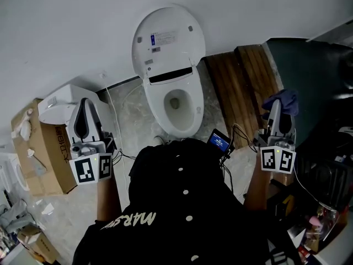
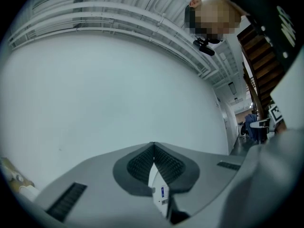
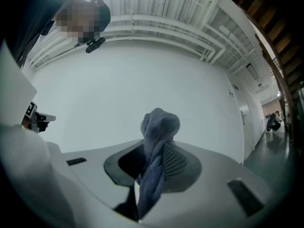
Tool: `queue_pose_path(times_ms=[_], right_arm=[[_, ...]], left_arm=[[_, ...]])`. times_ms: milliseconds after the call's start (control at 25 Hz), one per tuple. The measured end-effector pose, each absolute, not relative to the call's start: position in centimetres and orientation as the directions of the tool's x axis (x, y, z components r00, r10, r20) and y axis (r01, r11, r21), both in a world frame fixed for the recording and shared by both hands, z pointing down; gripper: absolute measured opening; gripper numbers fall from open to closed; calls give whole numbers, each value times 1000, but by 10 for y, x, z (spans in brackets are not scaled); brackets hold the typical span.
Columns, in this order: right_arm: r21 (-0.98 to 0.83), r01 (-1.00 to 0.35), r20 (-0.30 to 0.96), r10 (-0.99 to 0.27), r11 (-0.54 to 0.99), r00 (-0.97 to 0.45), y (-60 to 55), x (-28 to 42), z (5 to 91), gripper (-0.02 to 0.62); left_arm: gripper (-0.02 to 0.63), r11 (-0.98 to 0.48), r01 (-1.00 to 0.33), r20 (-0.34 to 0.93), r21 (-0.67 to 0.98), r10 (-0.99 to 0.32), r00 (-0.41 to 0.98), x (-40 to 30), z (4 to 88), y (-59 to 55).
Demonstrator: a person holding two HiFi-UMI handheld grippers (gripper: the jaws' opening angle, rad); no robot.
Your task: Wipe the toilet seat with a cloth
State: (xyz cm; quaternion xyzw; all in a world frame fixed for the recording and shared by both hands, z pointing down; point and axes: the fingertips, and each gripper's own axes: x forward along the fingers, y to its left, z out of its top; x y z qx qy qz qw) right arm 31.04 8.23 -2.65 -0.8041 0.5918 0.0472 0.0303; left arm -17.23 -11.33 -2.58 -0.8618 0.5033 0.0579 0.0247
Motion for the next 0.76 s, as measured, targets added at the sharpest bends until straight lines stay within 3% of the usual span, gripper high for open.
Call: queue_pose_path(times_ms=[760], right_arm=[[-10,-958,-104,-953,-286,285,88,303,-23,83]], left_arm=[[11,-506,-863,-124,18,-857,500,-173,-25,-96]])
